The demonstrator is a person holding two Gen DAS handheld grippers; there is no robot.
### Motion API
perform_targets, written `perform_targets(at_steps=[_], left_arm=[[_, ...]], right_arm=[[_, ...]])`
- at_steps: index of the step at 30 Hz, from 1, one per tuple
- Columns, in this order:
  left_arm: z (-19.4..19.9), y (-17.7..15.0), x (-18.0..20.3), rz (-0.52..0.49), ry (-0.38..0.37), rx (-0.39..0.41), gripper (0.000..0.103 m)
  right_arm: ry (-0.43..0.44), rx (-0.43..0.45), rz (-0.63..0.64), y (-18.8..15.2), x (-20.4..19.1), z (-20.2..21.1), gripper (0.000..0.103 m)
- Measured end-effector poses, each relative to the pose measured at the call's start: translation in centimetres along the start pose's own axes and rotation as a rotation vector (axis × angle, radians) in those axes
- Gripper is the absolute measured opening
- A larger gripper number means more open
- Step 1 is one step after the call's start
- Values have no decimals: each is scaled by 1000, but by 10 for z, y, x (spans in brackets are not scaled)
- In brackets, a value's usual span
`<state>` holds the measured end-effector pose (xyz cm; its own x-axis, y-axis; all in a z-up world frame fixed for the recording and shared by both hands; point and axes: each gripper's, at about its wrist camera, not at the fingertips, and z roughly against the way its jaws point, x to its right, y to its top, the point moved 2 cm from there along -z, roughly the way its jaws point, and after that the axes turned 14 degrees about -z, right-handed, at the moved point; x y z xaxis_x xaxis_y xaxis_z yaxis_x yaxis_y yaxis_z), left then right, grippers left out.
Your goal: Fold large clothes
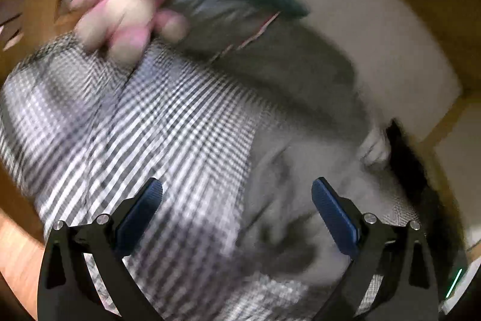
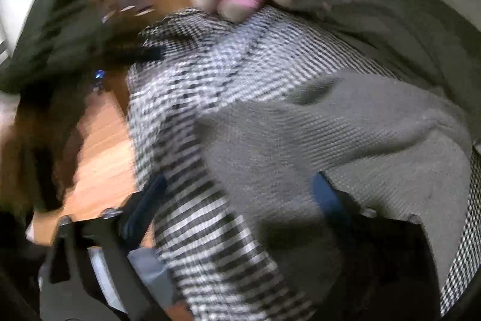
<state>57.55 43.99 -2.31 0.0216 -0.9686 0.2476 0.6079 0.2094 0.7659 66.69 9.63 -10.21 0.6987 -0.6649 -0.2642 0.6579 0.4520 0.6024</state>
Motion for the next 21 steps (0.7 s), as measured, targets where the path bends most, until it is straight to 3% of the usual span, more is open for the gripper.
perform_targets(at_steps=[2, 5, 7, 9, 10, 12, 15, 16, 17, 19, 21], left_arm=[[-8, 26, 30, -71, -79, -7, 97], [-30, 36, 83, -183, -212, -79, 97], [-45, 22, 116, -258, -242, -129, 97], [-64, -1, 140, -315, -276, -189, 97], [-79, -18, 151, -345, -282, -242, 97], [-111, -47, 154, -399, -211, -357, 97], [-113, -59, 143, -370, -230, -317, 97], [-113, -58, 138, -351, -244, -323, 97], [-113, -57, 135, -337, -251, -324, 97], [-116, -55, 128, -323, -262, -329, 97], [-116, -54, 125, -311, -266, -334, 97]], right_arm=[[68, 45, -35, -15, -2, 35, 98], [89, 146, -164, -16, 22, 88, 98], [-11, 210, -332, -4, 77, 128, 100], [-125, 181, -520, 21, 143, 136, 100], [-138, 142, -576, 31, 166, 130, 100], [-167, 72, -701, 61, 222, 105, 99], [-215, -195, -704, 89, 263, 24, 99], [-231, -288, -682, 90, 268, -10, 88], [-236, -326, -670, 90, 270, -35, 82], [-271, -324, -653, 95, 270, -59, 77], [-205, -234, -720, 111, 273, -55, 69]])
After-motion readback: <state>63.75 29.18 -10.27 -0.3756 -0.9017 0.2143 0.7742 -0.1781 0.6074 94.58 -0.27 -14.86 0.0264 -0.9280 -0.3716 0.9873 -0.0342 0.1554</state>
